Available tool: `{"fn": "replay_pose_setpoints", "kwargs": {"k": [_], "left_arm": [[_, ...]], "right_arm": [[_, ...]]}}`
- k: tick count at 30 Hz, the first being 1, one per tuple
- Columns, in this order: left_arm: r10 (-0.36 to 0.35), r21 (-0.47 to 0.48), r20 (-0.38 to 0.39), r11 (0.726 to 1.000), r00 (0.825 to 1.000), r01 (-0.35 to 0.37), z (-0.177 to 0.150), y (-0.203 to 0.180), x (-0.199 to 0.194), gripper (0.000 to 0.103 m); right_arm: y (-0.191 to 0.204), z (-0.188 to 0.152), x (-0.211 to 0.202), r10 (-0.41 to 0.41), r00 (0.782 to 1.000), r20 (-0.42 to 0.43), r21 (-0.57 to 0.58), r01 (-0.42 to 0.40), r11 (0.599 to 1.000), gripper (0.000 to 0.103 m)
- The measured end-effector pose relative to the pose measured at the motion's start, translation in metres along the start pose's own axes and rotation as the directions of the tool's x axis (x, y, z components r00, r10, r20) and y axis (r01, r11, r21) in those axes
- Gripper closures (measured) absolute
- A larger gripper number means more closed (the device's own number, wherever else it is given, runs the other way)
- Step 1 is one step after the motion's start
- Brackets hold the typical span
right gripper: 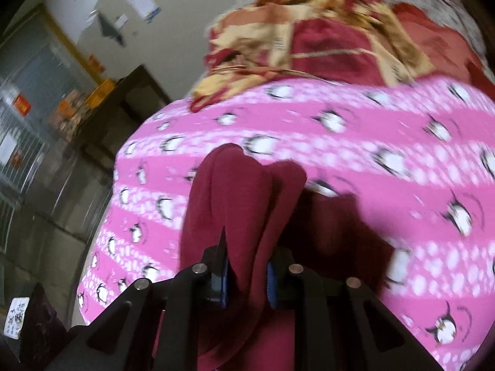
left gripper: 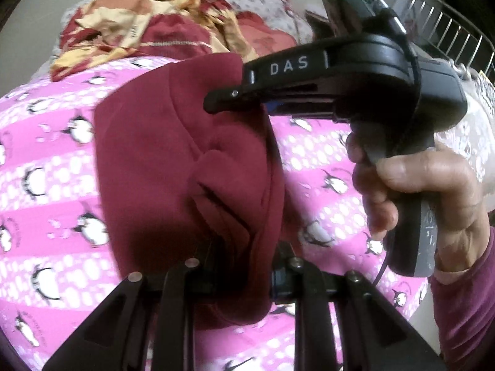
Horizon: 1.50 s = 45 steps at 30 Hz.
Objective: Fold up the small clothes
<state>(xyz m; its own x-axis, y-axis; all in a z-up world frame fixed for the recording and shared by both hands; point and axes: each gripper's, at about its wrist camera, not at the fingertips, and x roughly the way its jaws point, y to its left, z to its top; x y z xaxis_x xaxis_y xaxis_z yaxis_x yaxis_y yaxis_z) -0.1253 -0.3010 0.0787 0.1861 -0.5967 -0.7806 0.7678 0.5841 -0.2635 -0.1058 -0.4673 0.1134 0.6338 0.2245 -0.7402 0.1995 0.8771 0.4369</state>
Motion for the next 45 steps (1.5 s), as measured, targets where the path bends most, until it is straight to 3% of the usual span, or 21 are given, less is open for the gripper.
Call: {"fn": "replay_pose_setpoints", "kwargs": {"k": [5, 8, 10, 13, 14, 16, 18, 21, 23, 24, 25, 26, 30, 32, 36, 38, 40, 42, 45], "left_arm": [[0.006, 0.007, -0.049, 1.000, 0.999, -0.006, -0.003, -0.013, 0.036, 0.082], [-0.024, -0.025, -0.066, 0.999, 0.998, 0.022, -0.005, -0.012, 0.037, 0.065], [-0.106, -0.045, -0.070, 0.994, 0.992, 0.103, -0.008, -0.011, 0.024, 0.050], [-0.169, 0.029, -0.084, 0.985, 0.982, 0.172, -0.016, -0.013, -0.007, 0.046], [-0.154, 0.072, -0.077, 0.985, 0.985, 0.159, -0.020, -0.011, -0.018, 0.046], [-0.071, 0.132, -0.056, 0.988, 0.996, 0.078, -0.028, -0.003, -0.033, 0.046], [0.018, 0.147, -0.036, 0.989, 0.999, -0.013, -0.033, 0.013, -0.042, 0.046], [0.093, 0.075, -0.050, 0.993, 0.994, -0.090, -0.038, 0.040, -0.040, 0.046], [0.105, 0.002, -0.075, 0.994, 0.992, -0.105, -0.039, 0.059, -0.031, 0.046], [0.102, -0.021, -0.083, 0.994, 0.991, -0.104, -0.038, 0.064, -0.026, 0.046], [0.101, -0.034, -0.090, 0.994, 0.991, -0.104, -0.041, 0.067, -0.021, 0.046], [0.108, -0.038, -0.097, 0.993, 0.989, -0.112, -0.045, 0.068, -0.018, 0.046], [0.127, -0.005, -0.112, 0.992, 0.986, -0.129, -0.056, 0.063, -0.011, 0.046], [0.142, 0.010, -0.115, 0.990, 0.983, -0.142, -0.058, 0.060, -0.007, 0.046], [0.154, 0.019, -0.067, 0.988, 0.986, -0.153, -0.052, 0.055, -0.015, 0.046], [0.148, 0.016, -0.048, 0.989, 0.988, -0.148, -0.048, 0.053, -0.017, 0.046], [0.148, 0.022, -0.045, 0.989, 0.988, -0.147, -0.046, 0.050, -0.016, 0.046], [0.155, 0.028, -0.055, 0.988, 0.986, -0.154, -0.044, 0.047, -0.009, 0.046], [0.155, 0.027, -0.070, 0.988, 0.985, -0.154, -0.043, 0.042, -0.001, 0.046]], "right_arm": [[-0.043, -0.014, 0.018, -0.047, 0.999, -0.006, 0.092, 0.047, 0.995, 0.083], [-0.056, -0.022, 0.027, -0.045, 0.999, 0.014, 0.124, 0.043, 0.991, 0.080], [-0.057, -0.024, 0.021, -0.060, 0.998, 0.023, 0.132, 0.056, 0.990, 0.065], [-0.051, -0.029, -0.002, -0.092, 0.995, 0.041, 0.098, 0.088, 0.991, 0.063], [-0.046, -0.033, -0.015, -0.093, 0.994, 0.055, 0.085, 0.088, 0.993, 0.060], [-0.037, -0.042, -0.031, -0.071, 0.995, 0.067, 0.072, 0.066, 0.995, 0.045], [-0.024, -0.055, -0.045, -0.038, 0.997, 0.066, 0.054, 0.034, 0.998, 0.042], [-0.001, -0.076, -0.045, 0.038, 0.999, 0.035, 0.011, -0.039, 0.999, 0.042], [0.008, -0.089, -0.035, 0.014, 1.000, -0.006, -0.010, -0.014, 1.000, 0.042], [0.009, -0.095, -0.029, -0.034, 0.999, -0.023, -0.024, 0.034, 0.999, 0.045], [0.009, -0.100, -0.027, -0.069, 0.997, -0.029, -0.042, 0.068, 0.997, 0.071], [0.007, -0.106, -0.026, -0.100, 0.994, -0.035, -0.061, 0.098, 0.993, 0.083], [-0.018, -0.131, -0.034, -0.121, 0.992, -0.045, -0.008, 0.121, 0.993, 0.089], [-0.026, -0.147, -0.027, -0.117, 0.988, -0.098, 0.004, 0.118, 0.993, 0.089], [-0.028, -0.141, -0.055, -0.060, 0.998, -0.036, 0.041, 0.062, 0.997, 0.089], [-0.033, -0.132, -0.071, -0.033, 0.999, 0.010, 0.084, 0.032, 0.996, 0.080], [-0.036, -0.123, -0.080, -0.015, 0.997, 0.072, 0.120, 0.006, 0.993, 0.039], [-0.033, -0.113, -0.074, -0.025, 0.995, 0.095, 0.141, 0.012, 0.990, 0.034], [-0.032, -0.095, -0.042, -0.064, 0.997, 0.048, 0.153, 0.056, 0.987, 0.036]]}}
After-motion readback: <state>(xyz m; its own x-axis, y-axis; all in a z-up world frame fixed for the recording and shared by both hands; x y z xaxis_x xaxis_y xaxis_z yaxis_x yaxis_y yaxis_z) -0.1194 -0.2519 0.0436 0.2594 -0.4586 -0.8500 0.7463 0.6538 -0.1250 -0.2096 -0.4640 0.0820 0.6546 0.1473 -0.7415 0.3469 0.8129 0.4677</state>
